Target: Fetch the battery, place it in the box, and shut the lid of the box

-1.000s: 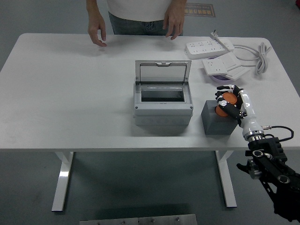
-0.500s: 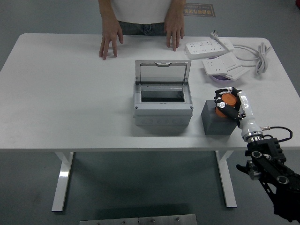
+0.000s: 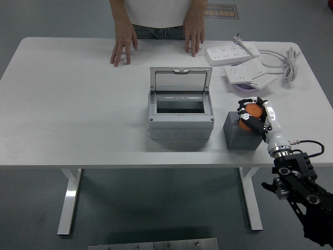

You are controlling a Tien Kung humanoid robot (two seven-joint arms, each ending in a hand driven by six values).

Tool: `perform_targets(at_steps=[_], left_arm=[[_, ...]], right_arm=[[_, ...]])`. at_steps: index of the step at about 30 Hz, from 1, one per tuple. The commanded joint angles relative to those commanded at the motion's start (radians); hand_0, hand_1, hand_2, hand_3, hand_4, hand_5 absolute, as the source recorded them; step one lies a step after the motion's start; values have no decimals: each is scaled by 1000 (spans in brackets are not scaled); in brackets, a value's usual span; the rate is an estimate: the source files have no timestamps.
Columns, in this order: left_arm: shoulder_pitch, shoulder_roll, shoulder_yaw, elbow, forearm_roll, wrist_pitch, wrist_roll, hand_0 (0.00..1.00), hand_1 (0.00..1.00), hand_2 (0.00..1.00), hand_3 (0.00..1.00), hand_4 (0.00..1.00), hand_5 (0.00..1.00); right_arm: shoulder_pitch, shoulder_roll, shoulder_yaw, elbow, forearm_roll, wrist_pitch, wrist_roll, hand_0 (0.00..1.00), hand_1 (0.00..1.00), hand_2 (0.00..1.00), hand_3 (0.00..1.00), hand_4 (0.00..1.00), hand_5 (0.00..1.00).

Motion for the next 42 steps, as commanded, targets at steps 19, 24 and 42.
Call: perform_targets(at_steps=[19, 24, 42], left_arm=[[4, 1, 0, -1, -2, 6, 0, 632, 698, 573, 541, 500, 2], [5, 2, -3, -2, 3, 5, 0, 632, 698, 573, 541, 500, 2], [11, 4, -11, -4, 12, 4, 0, 632, 698, 573, 541, 500, 2]], right_arm=[[32, -17, 10, 35, -87, -25, -49, 197, 249, 285, 273, 2, 2], [52, -25, 14, 38, -88, -28, -49, 194, 227, 289, 284, 2, 2], [139, -73, 27, 131, -168, 18, -155, 185, 223, 289, 294, 27, 2]])
